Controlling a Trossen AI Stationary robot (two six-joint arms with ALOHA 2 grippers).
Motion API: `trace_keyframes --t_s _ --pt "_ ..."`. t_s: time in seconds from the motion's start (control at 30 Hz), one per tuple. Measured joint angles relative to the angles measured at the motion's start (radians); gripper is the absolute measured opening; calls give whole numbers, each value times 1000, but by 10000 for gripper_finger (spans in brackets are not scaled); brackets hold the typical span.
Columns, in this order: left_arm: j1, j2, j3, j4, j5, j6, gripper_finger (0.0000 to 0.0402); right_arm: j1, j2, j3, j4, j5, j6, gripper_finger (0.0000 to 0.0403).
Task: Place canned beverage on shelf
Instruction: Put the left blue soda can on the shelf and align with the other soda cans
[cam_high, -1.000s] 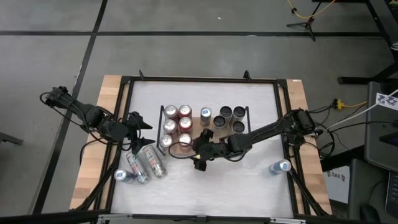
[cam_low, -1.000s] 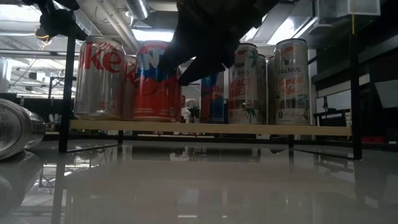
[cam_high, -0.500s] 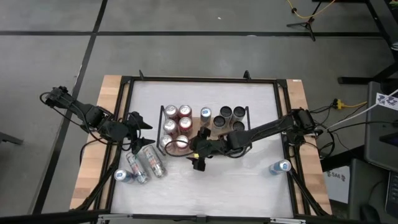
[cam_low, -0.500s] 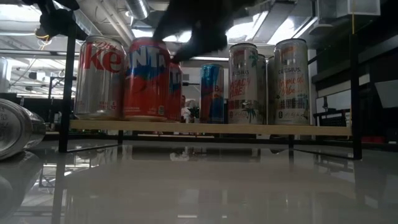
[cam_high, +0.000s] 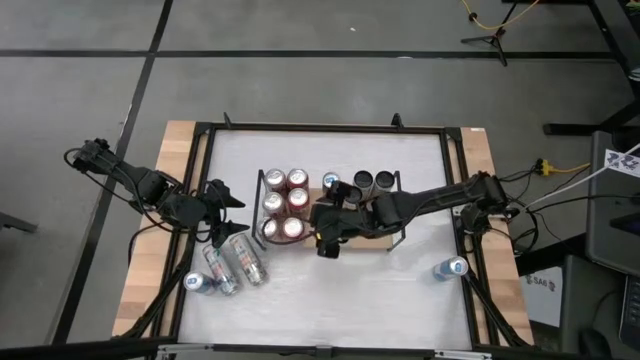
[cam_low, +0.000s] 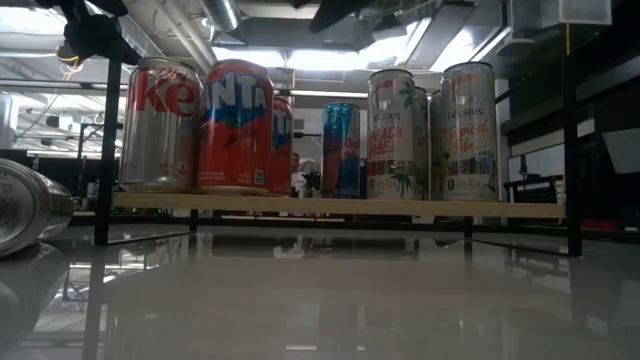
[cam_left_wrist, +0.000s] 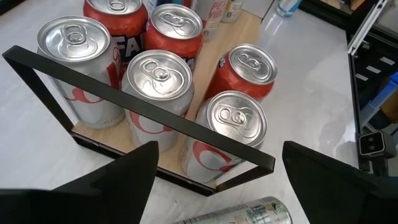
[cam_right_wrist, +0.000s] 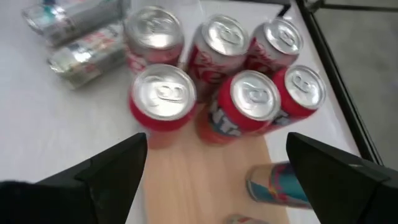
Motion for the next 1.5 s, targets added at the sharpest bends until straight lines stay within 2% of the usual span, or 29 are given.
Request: trace_keyframes --t_s 0.23,0.43,0.67,0.87,1.5 --pt "0 0 0 0 0 0 336 -47 3 0 -52 -53 11 381" --pt "0 0 0 0 0 0 336 -96 5 0 -127 -25 61 381" --pt "0 0 0 0 0 0 336 -139 5 -40 -138 -32 62 381" --pt "0 0 0 0 0 0 336 -131 5 -72 -130 -123 64 381" --pt "0 0 0 0 0 0 336 -116 5 -71 -175 -176 100 381"
